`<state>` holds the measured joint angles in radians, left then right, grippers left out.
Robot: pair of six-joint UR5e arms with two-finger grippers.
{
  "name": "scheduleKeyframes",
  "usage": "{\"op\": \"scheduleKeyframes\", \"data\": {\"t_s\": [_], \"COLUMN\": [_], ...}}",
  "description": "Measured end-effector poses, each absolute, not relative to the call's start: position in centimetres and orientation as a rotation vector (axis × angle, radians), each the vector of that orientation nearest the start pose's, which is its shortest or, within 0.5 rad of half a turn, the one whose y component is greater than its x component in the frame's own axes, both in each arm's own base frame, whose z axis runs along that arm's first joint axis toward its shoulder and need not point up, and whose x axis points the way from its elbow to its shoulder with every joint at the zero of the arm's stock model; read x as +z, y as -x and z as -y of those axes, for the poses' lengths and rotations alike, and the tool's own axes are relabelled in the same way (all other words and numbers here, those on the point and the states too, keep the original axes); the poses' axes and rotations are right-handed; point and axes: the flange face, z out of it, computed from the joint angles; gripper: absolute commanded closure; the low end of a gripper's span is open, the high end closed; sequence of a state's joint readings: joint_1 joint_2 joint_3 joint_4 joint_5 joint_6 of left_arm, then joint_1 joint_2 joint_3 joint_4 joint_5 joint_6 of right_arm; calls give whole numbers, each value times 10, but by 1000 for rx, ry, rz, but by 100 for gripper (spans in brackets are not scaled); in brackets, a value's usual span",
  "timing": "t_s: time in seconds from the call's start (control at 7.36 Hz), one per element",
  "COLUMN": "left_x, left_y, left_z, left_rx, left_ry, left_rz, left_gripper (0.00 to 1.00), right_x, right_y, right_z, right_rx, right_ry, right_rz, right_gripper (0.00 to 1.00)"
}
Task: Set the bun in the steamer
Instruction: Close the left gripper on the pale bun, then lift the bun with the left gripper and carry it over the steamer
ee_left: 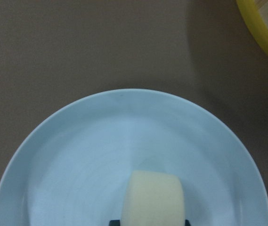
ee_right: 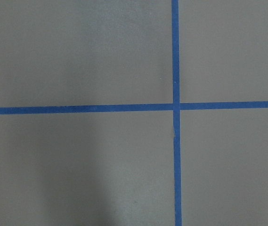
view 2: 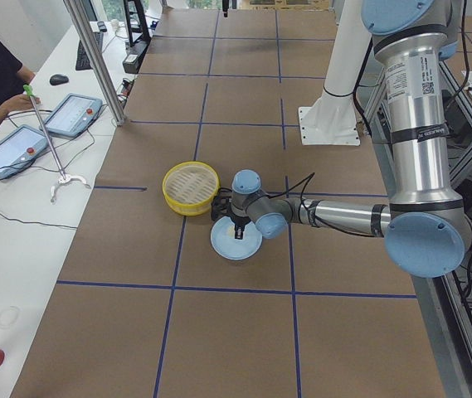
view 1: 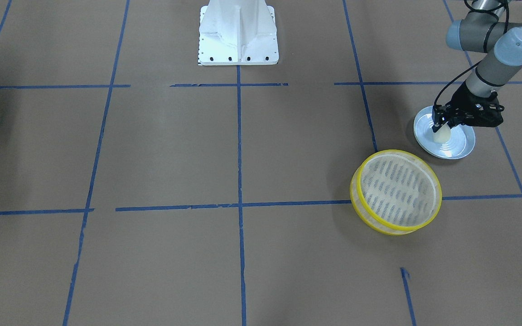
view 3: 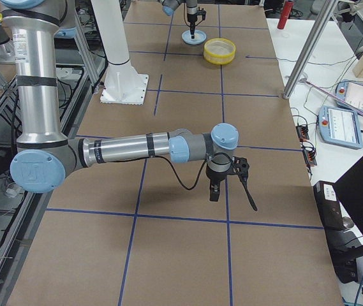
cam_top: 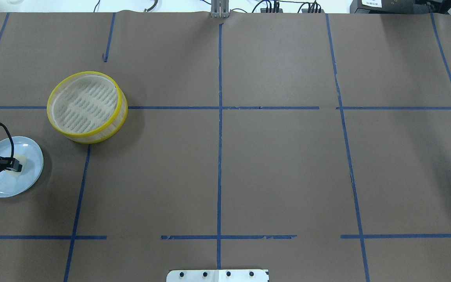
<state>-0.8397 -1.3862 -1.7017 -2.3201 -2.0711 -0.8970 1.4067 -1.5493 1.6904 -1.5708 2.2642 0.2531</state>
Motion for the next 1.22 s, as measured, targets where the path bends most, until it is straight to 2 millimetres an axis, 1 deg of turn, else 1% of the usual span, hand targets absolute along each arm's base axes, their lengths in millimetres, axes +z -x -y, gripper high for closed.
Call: {"op": "scheduleKeyframes", "data": {"t_s": [0.41,0.54,0.68,0.82,0.95,1.09,1.22], "left_x": [602,596,584,566,545,521,493], "left_y": [-232,-231,-227,-221,-207,-177,-149], "left_z": [389,388,386,385,389,403,424], "left_rx": [18,20,21,19,22,20,6], "left_ry": [-121,-130,-138,-136,-139,-158,-171], "left_rz": [-826,-834,-845,-850,-847,-822,-783], "left_gripper": [71,70,69,69,69,69,69], "right_x": [594,594,594,594,594,594,594], "right_y": [14,14,14,14,14,14,14], "right_z": [511,511,511,511,511,511,511], "right_rx": [36,36,36,36,36,36,36], "right_ry": [11,11,11,11,11,11,11], "right_rz": [705,705,705,705,705,705,705], "right_gripper": [0,0,0,0,0,0,0]}}
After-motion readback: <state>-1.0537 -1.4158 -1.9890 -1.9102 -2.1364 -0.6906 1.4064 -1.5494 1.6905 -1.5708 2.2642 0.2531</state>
